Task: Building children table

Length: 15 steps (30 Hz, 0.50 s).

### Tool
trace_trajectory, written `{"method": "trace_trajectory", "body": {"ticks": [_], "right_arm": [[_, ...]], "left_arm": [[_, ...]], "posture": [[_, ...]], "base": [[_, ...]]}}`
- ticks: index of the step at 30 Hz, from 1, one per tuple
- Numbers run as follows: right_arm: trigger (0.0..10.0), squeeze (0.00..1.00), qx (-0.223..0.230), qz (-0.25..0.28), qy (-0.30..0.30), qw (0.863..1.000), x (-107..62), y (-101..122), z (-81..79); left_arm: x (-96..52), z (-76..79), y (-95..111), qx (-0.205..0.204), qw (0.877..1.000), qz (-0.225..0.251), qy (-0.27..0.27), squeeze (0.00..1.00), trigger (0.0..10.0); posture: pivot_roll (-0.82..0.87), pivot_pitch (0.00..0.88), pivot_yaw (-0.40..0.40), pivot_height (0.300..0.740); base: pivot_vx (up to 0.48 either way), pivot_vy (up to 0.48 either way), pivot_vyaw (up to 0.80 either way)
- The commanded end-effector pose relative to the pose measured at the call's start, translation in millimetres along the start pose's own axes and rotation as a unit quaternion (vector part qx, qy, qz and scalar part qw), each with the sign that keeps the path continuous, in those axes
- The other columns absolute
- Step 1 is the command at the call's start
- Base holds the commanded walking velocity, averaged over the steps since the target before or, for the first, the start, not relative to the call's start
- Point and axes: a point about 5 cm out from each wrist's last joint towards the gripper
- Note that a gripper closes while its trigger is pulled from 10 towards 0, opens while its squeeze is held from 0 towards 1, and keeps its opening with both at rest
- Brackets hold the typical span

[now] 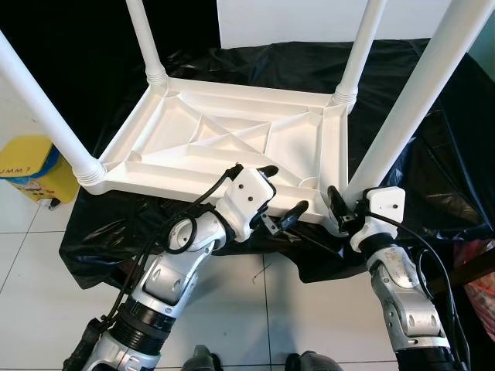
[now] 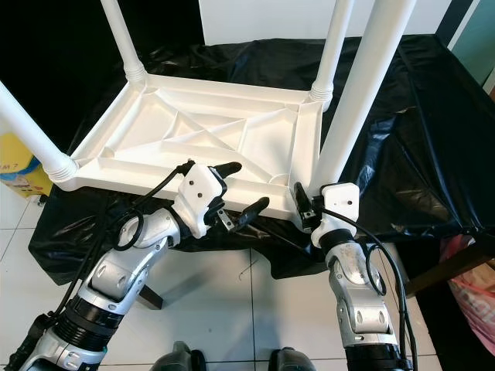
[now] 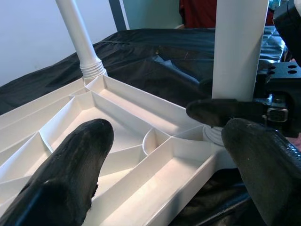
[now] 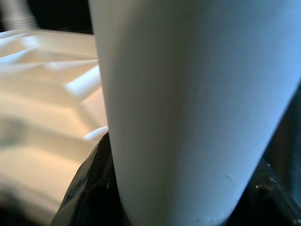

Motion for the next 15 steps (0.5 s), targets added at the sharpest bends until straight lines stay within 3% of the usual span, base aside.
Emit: {"method": "trace_trajectory", "body": {"ticks": [1,4,7,15], "right_arm": [[10.0,0.00,-0.004,-0.025,-0.031,0.999,-4.4,-11.6,-2.4],[10.0,0.00,0.007,-0.014,-0.090,0.996,-2.6,-13.4,-9.7],[10.0,0.00,0.009,0.002,-0.088,0.996,0.5,-9.5,-18.8],[10.0,0.00,0.013,0.009,-0.078,0.997,-1.0,-6.4,-18.9]], "left_arm": [[0.7,4.0,-0.4,-0.002,0.999,0.009,-0.035,0.00,10.0],[1.7,6.0,-0.6,-0.005,0.999,0.010,-0.035,0.00,10.0],[2.9,7.7,0.0,-0.009,0.999,0.012,-0.034,0.00,10.0],[2.9,10.2,-0.6,-0.013,0.999,0.013,-0.037,0.00,10.0]], "posture": [[-0.01,0.123,0.037,0.740],[-0.02,0.127,0.039,0.740],[-0.03,0.130,0.044,0.740],[-0.04,0.127,0.046,0.740]], "base": [[0.000,0.000,0.00],[0.000,0.000,0.00],[0.000,0.000,0.00],[0.000,0.000,0.00]]}}
Point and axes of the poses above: a point about 5 cm out from each wrist's last joint towards the gripper, its own x axis pointing out of the wrist towards the gripper, its own y axis along the axis of the wrist's last joint, z = x × y, and after that the axes turned 13 degrees about x, right-handed
